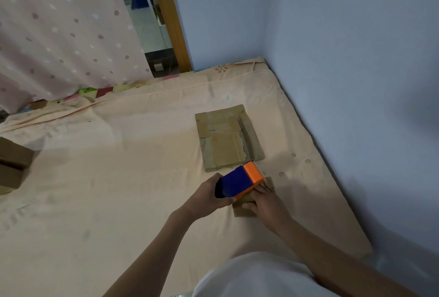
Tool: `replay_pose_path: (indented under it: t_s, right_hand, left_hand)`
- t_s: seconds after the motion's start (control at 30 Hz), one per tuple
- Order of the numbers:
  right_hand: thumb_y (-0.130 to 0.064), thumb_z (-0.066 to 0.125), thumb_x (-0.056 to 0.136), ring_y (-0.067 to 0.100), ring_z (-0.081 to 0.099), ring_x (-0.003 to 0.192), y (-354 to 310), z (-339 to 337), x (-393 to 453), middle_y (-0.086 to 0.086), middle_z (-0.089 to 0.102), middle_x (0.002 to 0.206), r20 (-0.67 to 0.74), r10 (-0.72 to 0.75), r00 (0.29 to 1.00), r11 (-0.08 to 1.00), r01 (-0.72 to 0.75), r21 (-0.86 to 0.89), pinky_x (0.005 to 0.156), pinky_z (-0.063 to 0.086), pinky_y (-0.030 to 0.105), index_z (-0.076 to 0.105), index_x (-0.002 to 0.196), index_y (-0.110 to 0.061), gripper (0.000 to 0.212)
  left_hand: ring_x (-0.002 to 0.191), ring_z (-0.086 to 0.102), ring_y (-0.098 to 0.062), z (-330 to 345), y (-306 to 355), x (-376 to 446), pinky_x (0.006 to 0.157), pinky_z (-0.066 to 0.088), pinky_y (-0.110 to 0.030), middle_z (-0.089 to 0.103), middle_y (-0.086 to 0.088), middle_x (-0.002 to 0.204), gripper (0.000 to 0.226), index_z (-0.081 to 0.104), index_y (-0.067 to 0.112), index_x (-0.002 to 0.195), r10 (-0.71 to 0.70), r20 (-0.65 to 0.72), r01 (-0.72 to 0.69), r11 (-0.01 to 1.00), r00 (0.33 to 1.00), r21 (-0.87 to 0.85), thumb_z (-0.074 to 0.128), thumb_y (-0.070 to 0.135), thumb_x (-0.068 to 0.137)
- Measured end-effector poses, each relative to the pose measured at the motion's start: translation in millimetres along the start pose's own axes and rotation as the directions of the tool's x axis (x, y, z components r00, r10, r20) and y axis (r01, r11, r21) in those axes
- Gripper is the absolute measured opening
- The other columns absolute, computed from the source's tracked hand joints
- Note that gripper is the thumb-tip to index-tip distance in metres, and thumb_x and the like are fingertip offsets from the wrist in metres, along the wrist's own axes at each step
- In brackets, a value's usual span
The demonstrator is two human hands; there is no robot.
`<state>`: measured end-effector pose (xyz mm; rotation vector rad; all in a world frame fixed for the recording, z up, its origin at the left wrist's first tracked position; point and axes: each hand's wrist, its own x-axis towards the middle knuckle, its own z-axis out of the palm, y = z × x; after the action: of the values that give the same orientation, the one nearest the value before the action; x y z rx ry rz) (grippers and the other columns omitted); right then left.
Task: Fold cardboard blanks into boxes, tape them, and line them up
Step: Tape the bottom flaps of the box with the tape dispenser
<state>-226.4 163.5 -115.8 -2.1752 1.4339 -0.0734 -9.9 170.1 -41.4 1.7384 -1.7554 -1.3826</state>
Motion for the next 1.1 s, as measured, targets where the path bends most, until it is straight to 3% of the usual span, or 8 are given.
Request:
replay_pose_path:
  t_s: [0.17,0.27,0.37,0.5,0.63,0.8,0.93,1.1]
  right_hand:
    - [-0.026,0.052,0.102,0.011,0.052,0.125,0.0,-12.7,-12.9,-0.003,0.056,0.133,-0.071,0.04,0.997,0.965,-0.02,0.263,0.105,0.045,0.028,0.053,0.135,-0.024,0.033]
    - [-0.009,0.055,0.099,0.008,0.065,0.095,2.8,-29.5,-23.0,-0.005,0.068,0.099,-0.223,0.196,0.955,0.921,-0.101,0.377,0.087,0.054,0.026,0.068,0.104,-0.02,0.018]
    - [-0.004,0.057,0.097,0.004,0.065,0.095,7.7,-50.8,-26.3,-0.008,0.071,0.099,-0.318,0.407,0.856,0.8,-0.167,0.576,0.088,0.053,0.022,0.073,0.103,-0.016,0.021]
    - [-0.015,0.055,0.102,0.015,0.072,0.097,-0.4,-74.9,-16.3,0.007,0.071,0.113,0.098,0.503,0.859,0.365,-0.314,0.876,0.09,0.058,0.032,0.068,0.118,-0.011,0.02]
    - [-0.023,0.054,0.103,0.024,0.075,0.095,-13.2,-88.3,-12.9,0.016,0.073,0.11,0.405,0.401,0.821,0.003,-0.444,0.896,0.081,0.061,0.036,0.06,0.118,-0.008,0.021]
    - [-0.019,0.058,0.101,0.024,0.075,0.094,-14.7,-91.2,-13.2,0.015,0.074,0.108,0.397,0.396,0.828,-0.016,-0.426,0.905,0.07,0.061,0.033,0.061,0.122,-0.007,0.024]
    - [-0.012,0.061,0.099,0.025,0.076,0.09,-14.0,-90.1,-14.2,0.016,0.074,0.105,0.358,0.426,0.831,0.002,-0.396,0.918,0.069,0.061,0.034,0.063,0.12,-0.003,0.023]
    - [-0.005,0.06,0.098,0.028,0.076,0.084,-14.5,-86.4,-8.5,0.02,0.073,0.101,0.299,0.507,0.809,0.035,-0.366,0.93,0.067,0.062,0.034,0.063,0.116,0.003,0.02]
  left_hand:
    - [0.101,0.058,-0.006,-0.9,-2.8,-0.8,0.07,0.052,-0.012,0.057,0.015,0.109,0.049,0.046,0.027,0.118,-0.001,0.053,-0.001,0.999,0.999,0.033,0.079,0.035,0.083]
    - [0.103,0.058,-0.006,-2.3,-4.2,-1.9,0.07,0.052,-0.012,0.056,0.016,0.111,0.05,0.045,0.026,0.12,0.005,0.079,-0.008,0.999,0.997,0.037,0.078,0.033,0.084]
    - [0.106,0.058,-0.008,-4.2,-7.1,-1.9,0.074,0.054,-0.016,0.056,0.014,0.114,0.051,0.045,0.026,0.121,0.018,0.092,-0.022,0.999,0.996,0.036,0.078,0.032,0.084]
    - [0.108,0.058,-0.008,-5.0,-7.0,-1.6,0.079,0.054,-0.017,0.057,0.012,0.116,0.052,0.045,0.025,0.123,0.057,0.113,-0.063,0.997,0.992,0.045,0.079,0.028,0.084]
    - [0.109,0.057,-0.008,-4.4,-3.3,-0.2,0.081,0.054,-0.017,0.058,0.012,0.117,0.054,0.046,0.026,0.124,0.082,0.128,-0.091,0.993,0.988,0.068,0.08,0.024,0.083]
    - [0.109,0.055,-0.004,-5.7,-3.0,1.9,0.078,0.051,-0.011,0.055,0.016,0.116,0.056,0.044,0.028,0.124,0.079,0.121,-0.092,0.991,0.99,0.101,0.08,0.022,0.082]
    - [0.118,0.052,-0.011,-5.2,-6.0,2.9,0.088,0.054,-0.019,0.052,0.013,0.127,0.064,0.042,0.028,0.133,0.109,0.1,-0.119,0.989,0.989,0.092,0.081,0.024,0.082]
    - [0.122,0.047,-0.009,-6.5,-7.4,-3.0,0.091,0.053,-0.02,0.044,0.013,0.136,0.067,0.035,0.041,0.149,0.248,0.027,-0.25,0.962,0.968,0.112,0.067,0.045,0.09]
